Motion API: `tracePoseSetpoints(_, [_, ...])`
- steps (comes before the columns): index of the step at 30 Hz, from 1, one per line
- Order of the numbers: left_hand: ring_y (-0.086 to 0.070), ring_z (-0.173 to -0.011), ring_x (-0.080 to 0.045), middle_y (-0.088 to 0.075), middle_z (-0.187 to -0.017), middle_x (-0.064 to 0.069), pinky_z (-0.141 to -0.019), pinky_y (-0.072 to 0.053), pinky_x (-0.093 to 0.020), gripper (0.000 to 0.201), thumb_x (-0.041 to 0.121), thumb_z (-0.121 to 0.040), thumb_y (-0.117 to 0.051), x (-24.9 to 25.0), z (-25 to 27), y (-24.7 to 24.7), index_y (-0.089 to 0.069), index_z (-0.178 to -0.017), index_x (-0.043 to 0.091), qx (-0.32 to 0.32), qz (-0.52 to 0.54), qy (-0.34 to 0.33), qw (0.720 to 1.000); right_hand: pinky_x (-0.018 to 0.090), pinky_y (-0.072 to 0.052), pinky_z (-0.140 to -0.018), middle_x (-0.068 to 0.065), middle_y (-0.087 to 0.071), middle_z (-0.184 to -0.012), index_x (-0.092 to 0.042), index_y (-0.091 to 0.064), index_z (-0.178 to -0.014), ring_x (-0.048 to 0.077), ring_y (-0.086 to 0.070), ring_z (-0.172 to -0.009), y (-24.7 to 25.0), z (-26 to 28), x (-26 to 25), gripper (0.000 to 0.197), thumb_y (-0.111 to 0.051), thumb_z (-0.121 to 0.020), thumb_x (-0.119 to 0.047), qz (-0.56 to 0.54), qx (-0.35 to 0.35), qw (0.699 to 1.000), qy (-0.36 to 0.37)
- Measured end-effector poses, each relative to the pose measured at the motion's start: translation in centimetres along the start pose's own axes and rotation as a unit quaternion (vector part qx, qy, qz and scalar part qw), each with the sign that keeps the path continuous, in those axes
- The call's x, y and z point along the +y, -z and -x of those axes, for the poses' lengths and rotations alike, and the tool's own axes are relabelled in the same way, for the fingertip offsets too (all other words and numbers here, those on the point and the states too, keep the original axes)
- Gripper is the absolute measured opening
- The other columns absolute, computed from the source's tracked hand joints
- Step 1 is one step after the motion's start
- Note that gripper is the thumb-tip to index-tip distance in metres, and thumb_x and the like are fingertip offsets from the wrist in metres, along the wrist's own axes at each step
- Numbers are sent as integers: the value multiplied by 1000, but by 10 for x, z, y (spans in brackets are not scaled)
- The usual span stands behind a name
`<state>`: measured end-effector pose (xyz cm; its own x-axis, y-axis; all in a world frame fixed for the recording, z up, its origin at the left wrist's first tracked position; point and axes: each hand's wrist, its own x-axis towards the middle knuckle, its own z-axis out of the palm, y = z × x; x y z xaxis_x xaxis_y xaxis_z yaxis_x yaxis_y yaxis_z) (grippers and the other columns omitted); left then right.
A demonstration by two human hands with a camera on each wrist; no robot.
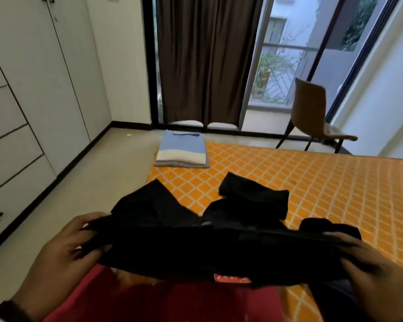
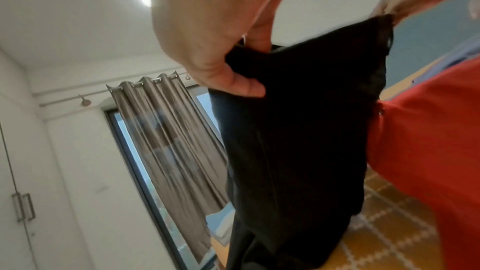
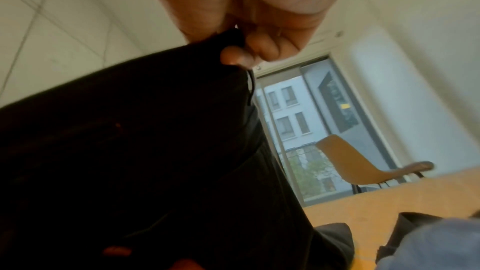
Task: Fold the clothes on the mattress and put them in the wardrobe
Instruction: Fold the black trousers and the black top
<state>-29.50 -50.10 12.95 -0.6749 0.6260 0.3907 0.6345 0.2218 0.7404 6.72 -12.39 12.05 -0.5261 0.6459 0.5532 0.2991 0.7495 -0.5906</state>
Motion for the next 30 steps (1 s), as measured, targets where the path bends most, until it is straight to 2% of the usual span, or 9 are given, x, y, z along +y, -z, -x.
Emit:
tracePoseSetpoints(3, [-59, -113, -2, -60, -122, 14, -87, -45, -14, 22, 31, -84, -53, 2, 23, -11, -73, -86, 22, -3, -4, -91, 996, 28, -53, -85, -11, -71, -109, -35, -74, -97, 5, -66, -100, 12, 38, 31, 18, -70, -89, -20, 12, -12, 997, -78])
tracePoseSetpoints(6, [-65, -101, -10, -68, -108, 9, -75, -48, -26, 23, 19, -78, -55, -20, 54, -22, -72, -75, 34, -38, 19, -53, 998, 13, -47, -81, -27, -69, -103, -40, -74, -79, -2, -65, -88, 0, 82, 45, 17, -60, -85, -47, 13, -101, 980, -172])
tracePoseSetpoints(9, [-68, -85, -6, -70, -95, 7, -70, -49, -19, 29, 8, -74, -63, -25, 82, -32, -77, -70, 33, -53, 46, 18, 997, 1, -36, -78, -50, -55, -99, -46, -67, -59, -13, -59, -79, -16, 117, 56, 44, -43, -87, -71, 47, -111, 989, -90])
tracePoseSetpoints(11, [-68, -83, -4, -70, -93, 7, -72, -48, -11, 20, 25, -81, -65, -15, 89, -32, -77, -66, 28, -53, 62, 32, 996, 0, -31, -85, -47, -52, -106, -40, -60, -66, -15, -56, -89, -17, 118, 38, 9, -61, -70, -47, 68, -141, 987, -44])
tracePoseSetpoints(15, [-67, -87, -6, -69, -97, 7, -73, -47, -14, 33, 1, -69, -59, -16, 87, -27, -77, -73, 30, -69, 39, 40, 996, 22, -38, -85, -29, -53, -107, -31, -52, -91, 6, -53, -91, -44, 97, 1, 44, -69, -51, -25, 57, -95, 994, 17])
tracePoseSetpoints(19, [-65, -89, -4, -66, -101, 8, -73, -47, -18, 38, 0, -66, -57, -3, 82, -29, -75, -77, 31, -79, 15, 33, 996, 35, -34, -92, -13, -61, -115, -29, -61, -117, 16, -54, -110, -94, 73, -56, 41, -57, -76, -27, 146, -209, 935, 248])
tracePoseSetpoints(22, [-61, -95, -3, -62, -102, 13, -74, -42, -8, 21, 15, -75, -62, 9, 80, -30, -72, -76, 34, -82, -12, 9, 997, 38, -36, -91, -10, -67, -100, -25, -72, -103, 18, -62, -97, -122, 55, -80, 26, -49, -92, -24, 169, -180, 909, 337])
tracePoseSetpoints(27, [-51, -97, 2, -45, -121, 21, -80, -36, 1, 39, -19, -72, -70, 2, 95, -30, -74, -80, 19, -21, -110, 25, 993, 37, -35, -80, -11, -69, -93, -24, -76, -89, 14, -58, -88, -86, 48, -86, 38, -40, -100, -29, 80, -104, 947, 294])
tracePoseSetpoints(30, [-50, -87, -1, -45, -120, 23, -80, -33, 4, 32, -23, -71, -67, 2, 99, -35, -75, -79, 7, 15, -153, 57, 986, 32, -33, -79, -15, -65, -97, -32, -72, -93, 11, -59, -88, -85, 84, -75, 38, -36, -102, -39, 91, -206, 932, 284])
